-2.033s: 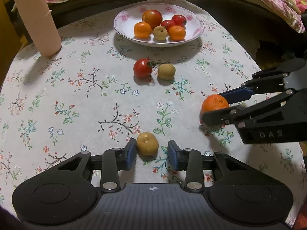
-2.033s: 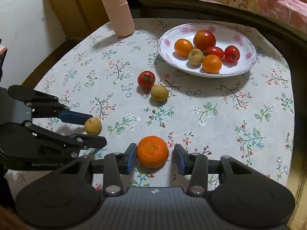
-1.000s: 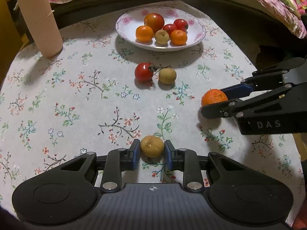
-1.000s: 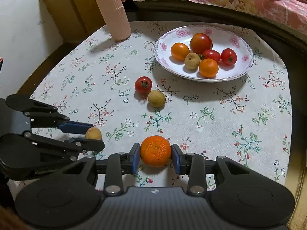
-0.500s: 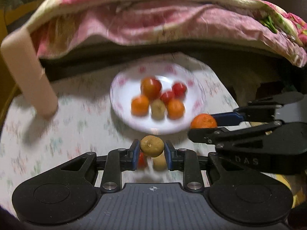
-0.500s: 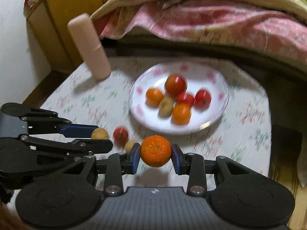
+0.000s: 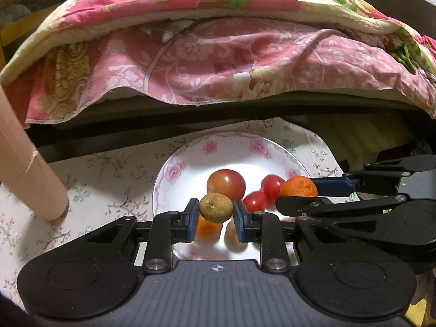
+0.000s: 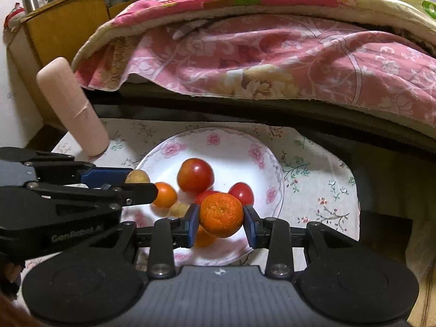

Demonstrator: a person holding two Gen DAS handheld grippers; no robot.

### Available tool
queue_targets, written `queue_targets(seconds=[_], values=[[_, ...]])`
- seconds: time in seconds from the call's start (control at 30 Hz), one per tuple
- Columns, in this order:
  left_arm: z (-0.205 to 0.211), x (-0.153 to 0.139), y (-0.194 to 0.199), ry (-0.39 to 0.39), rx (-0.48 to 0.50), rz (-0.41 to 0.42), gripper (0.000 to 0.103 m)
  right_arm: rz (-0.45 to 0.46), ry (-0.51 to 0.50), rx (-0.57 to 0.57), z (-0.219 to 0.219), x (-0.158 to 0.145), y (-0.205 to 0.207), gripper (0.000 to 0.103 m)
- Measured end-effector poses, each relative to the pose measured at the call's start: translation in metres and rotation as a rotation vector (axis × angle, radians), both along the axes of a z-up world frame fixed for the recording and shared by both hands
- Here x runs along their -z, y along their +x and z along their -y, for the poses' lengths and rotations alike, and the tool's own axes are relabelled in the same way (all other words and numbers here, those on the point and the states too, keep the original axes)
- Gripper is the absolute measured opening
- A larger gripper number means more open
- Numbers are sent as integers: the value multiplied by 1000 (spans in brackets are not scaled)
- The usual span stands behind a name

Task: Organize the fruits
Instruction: 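Open the right tool to drop the mandarin while the left tool releases the tan fruit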

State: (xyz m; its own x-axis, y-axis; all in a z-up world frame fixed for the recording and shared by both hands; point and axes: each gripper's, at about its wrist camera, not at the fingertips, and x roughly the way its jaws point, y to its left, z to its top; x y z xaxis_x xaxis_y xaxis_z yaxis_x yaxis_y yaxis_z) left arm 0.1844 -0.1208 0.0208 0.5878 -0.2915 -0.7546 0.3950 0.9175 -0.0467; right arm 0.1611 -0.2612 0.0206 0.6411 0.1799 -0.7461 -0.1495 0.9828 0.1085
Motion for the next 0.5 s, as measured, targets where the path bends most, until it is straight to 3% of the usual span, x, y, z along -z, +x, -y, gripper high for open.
queue_targets(seconds=[0.33,0.5], values=[[-5,8,17,-18,-26,-10,35,21,16,34,3,4,24,36],[-6,7,17,-27,-27,-12,40,29,16,42,1,5,30,36]])
